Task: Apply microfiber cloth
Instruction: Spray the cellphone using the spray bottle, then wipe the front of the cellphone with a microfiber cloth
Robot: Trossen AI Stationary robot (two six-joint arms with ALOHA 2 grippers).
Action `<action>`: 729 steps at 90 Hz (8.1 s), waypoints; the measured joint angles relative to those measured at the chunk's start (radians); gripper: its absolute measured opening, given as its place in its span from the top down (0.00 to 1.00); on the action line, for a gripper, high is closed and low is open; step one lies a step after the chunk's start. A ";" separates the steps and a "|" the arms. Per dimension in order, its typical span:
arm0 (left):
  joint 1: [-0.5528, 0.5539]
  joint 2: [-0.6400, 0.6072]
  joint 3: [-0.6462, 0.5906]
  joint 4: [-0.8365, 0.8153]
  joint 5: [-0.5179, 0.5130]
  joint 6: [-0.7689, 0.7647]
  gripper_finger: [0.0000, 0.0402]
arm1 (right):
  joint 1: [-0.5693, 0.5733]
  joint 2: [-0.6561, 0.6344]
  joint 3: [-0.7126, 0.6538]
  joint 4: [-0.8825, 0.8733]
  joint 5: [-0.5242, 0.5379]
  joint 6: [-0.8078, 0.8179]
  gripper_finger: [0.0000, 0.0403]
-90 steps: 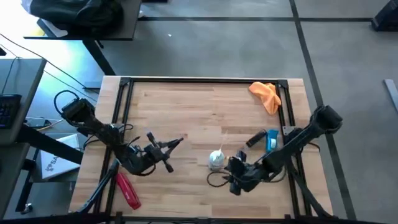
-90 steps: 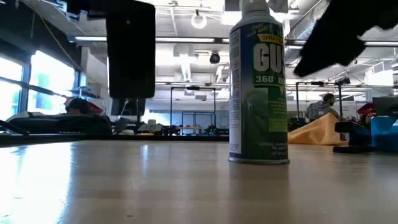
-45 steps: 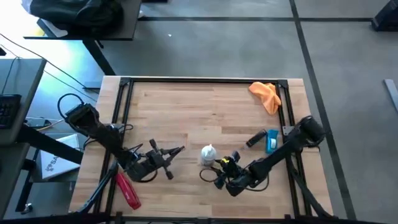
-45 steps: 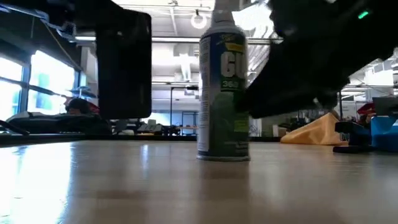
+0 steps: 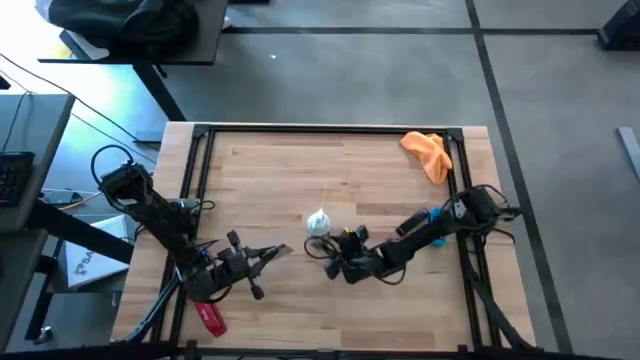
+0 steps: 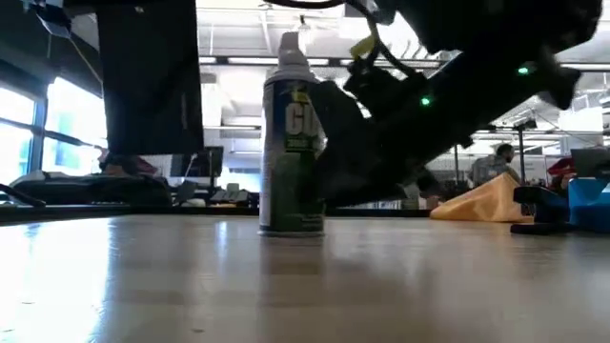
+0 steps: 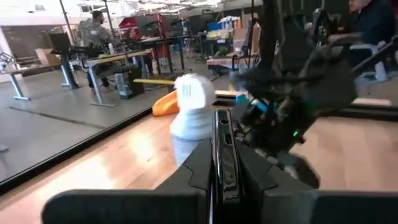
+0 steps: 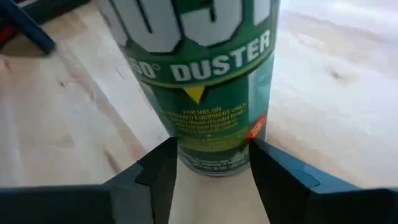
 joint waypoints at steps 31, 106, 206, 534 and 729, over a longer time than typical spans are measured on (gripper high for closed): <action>0.039 0.003 0.000 -0.069 0.012 -0.089 0.96 | -0.194 0.045 0.000 0.196 0.012 -0.411 0.36; 0.360 0.006 0.000 -0.068 0.385 -0.201 0.96 | -0.521 -0.095 0.027 -0.009 -0.154 -0.659 0.36; 0.393 0.008 0.001 -0.069 0.487 -0.271 0.96 | -1.267 -0.516 -0.280 -0.852 -0.422 -0.403 0.36; 0.516 -0.057 0.001 -0.034 0.752 -0.867 0.96 | 0.027 -0.206 0.202 -0.162 -0.311 -1.250 1.00; 0.485 -0.048 0.001 -0.048 0.793 -0.874 0.96 | -0.067 -0.365 0.201 -0.286 -0.262 -1.243 1.00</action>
